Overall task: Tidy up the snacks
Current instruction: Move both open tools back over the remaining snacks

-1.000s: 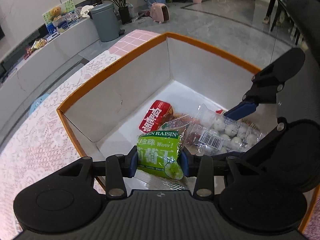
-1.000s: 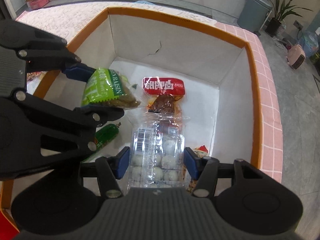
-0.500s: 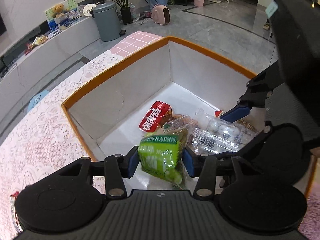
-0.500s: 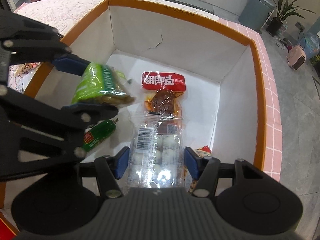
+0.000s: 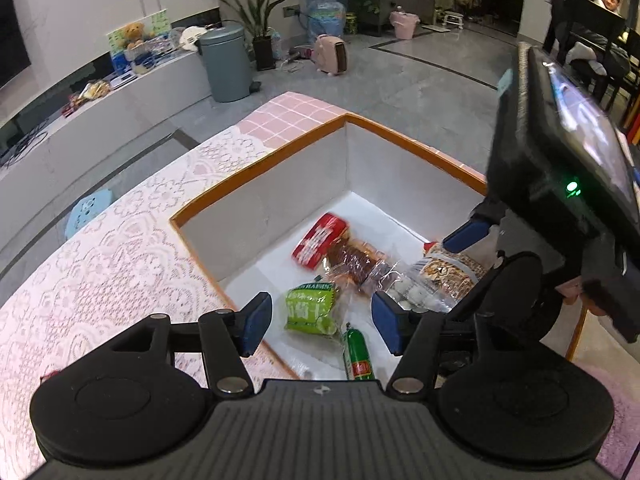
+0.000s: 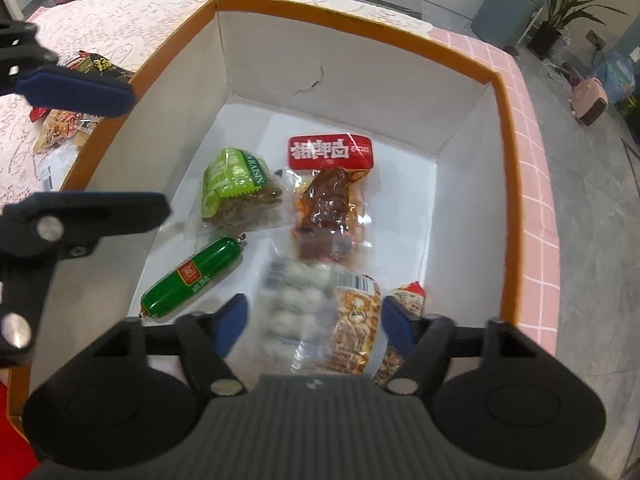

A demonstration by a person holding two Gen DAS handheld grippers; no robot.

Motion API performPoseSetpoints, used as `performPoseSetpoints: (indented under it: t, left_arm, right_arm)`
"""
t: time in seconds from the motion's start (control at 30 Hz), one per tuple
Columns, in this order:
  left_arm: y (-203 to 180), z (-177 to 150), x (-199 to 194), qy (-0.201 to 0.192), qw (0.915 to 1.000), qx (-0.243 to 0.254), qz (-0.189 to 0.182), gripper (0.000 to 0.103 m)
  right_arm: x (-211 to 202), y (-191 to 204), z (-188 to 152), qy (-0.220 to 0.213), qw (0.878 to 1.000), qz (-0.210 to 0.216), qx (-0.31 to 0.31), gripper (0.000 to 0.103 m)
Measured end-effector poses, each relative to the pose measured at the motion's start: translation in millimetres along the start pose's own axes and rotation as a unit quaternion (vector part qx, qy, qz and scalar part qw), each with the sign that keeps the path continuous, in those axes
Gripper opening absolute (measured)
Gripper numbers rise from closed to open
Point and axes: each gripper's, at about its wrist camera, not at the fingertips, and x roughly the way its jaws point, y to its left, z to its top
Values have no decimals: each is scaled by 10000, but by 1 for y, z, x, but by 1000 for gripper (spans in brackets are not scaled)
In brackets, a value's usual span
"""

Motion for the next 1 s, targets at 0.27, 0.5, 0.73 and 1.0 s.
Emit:
performPoseSetpoints:
  t: [0.27, 0.5, 0.73, 1.0]
  left_arm:
    - [12, -5, -20, -48, 9994, -256, 207, 68]
    - [26, -19, -42, -77, 9980, -558, 283, 68]
    - [46, -39, -61, -27, 9957, -788, 494, 68]
    - [75, -66, -81, -26, 9924, -1017, 687, 68]
  right_arm:
    - [-30, 8, 0, -268, 9994, 55, 203, 81]
    - [-60, 33, -2, -548, 9977, 327, 246, 82]
    - [-80, 65, 1, -621, 9953, 718, 199, 83]
    - [-95, 105, 7, -892, 9923, 855, 106, 83]
